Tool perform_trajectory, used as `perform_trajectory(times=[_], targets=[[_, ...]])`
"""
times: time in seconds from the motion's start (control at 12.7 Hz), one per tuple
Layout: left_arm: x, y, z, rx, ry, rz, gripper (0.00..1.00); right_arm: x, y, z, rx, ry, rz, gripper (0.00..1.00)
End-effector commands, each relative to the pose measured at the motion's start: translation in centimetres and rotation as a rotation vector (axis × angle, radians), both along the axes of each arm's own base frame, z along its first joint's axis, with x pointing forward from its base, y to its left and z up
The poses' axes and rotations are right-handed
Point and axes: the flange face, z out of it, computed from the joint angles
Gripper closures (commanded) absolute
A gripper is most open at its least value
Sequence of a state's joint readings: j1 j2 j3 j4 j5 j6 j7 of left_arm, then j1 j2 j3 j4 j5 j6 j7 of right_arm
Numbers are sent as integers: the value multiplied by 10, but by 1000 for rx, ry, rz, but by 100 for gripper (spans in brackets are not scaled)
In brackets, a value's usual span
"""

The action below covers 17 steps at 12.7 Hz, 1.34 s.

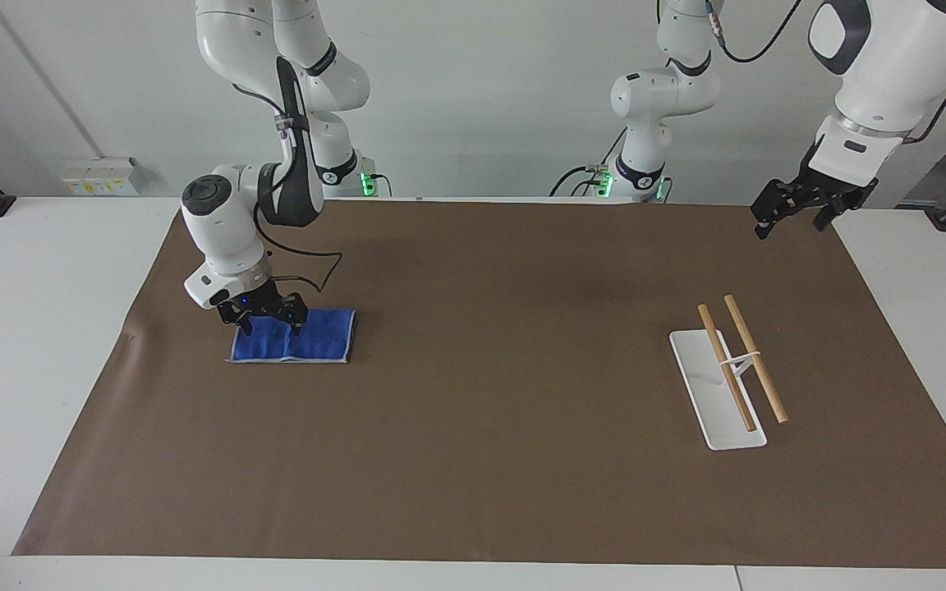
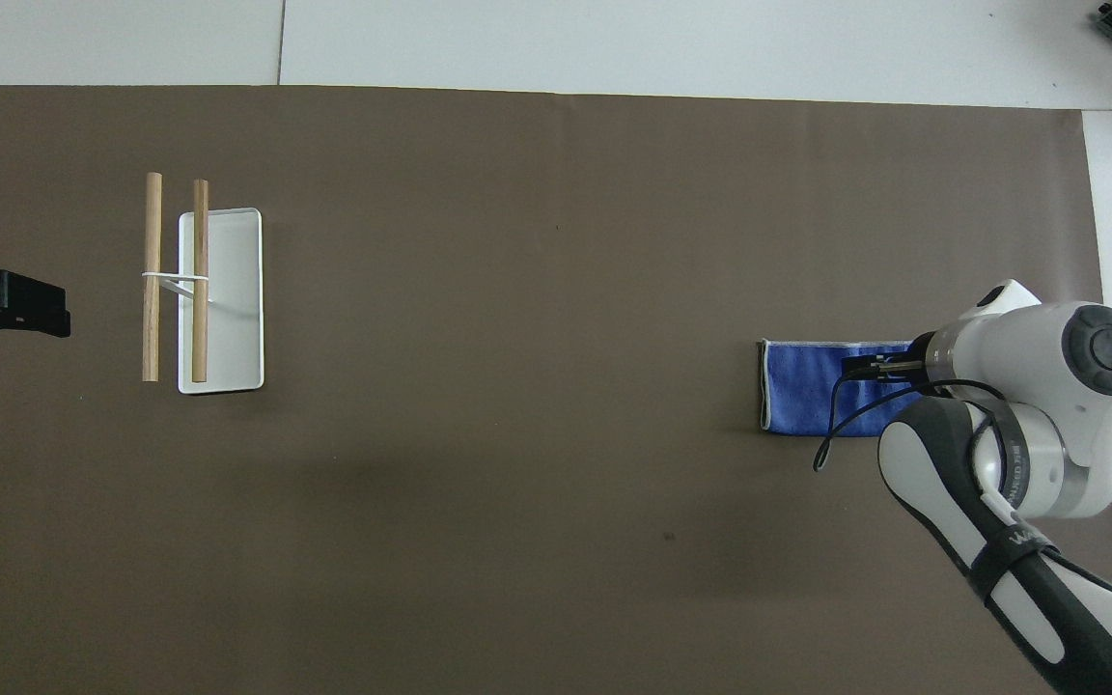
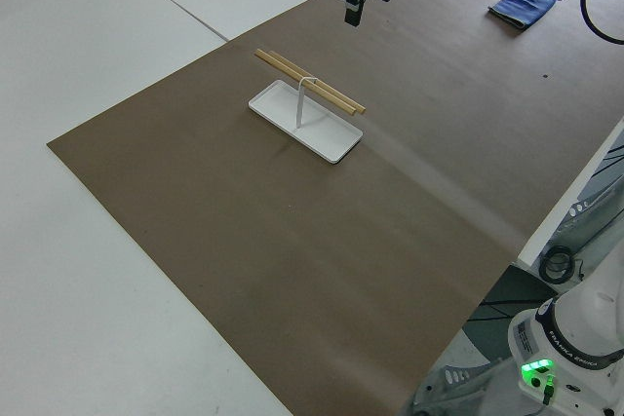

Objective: Right arm passes towel to left arm to hang
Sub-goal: 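Lower the right gripper onto the blue towel and grasp its edge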

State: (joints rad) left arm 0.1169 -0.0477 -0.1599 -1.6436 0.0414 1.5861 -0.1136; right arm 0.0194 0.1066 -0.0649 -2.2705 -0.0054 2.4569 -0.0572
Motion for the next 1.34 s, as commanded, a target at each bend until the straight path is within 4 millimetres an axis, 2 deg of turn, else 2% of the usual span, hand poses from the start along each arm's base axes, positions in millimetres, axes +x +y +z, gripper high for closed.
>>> perform_trajectory(times=[0.0, 0.47, 0.55, 0.63, 0.71, 0.79, 1.02, 1.26], targets=[[-6, 0, 2, -5, -1, 11, 0, -3, -9, -13, 14, -22, 9, 0], [-6, -3, 2, -4, 1, -19, 0, -12, -11, -36, 52, -26, 13, 0], [-5, -3, 3, -4, -1, -45, 0, -13, -11, -38, 52, -24, 14, 7], [-5, -3, 3, -4, -2, -72, 0, -13, -11, -38, 53, -23, 14, 40], [-4, -2, 3, -4, -3, -78, 0, -13, -9, -39, 54, -19, 7, 87], [-5, -2, 4, -4, -4, -75, 0, -13, -10, -39, 57, -16, -1, 100], [-7, 0, 1, -4, 17, -65, 0, -11, -7, -33, 82, -10, -61, 100], [-7, 2, 2, -4, 12, -60, 0, -2, 3, -2, 117, 25, -119, 100]])
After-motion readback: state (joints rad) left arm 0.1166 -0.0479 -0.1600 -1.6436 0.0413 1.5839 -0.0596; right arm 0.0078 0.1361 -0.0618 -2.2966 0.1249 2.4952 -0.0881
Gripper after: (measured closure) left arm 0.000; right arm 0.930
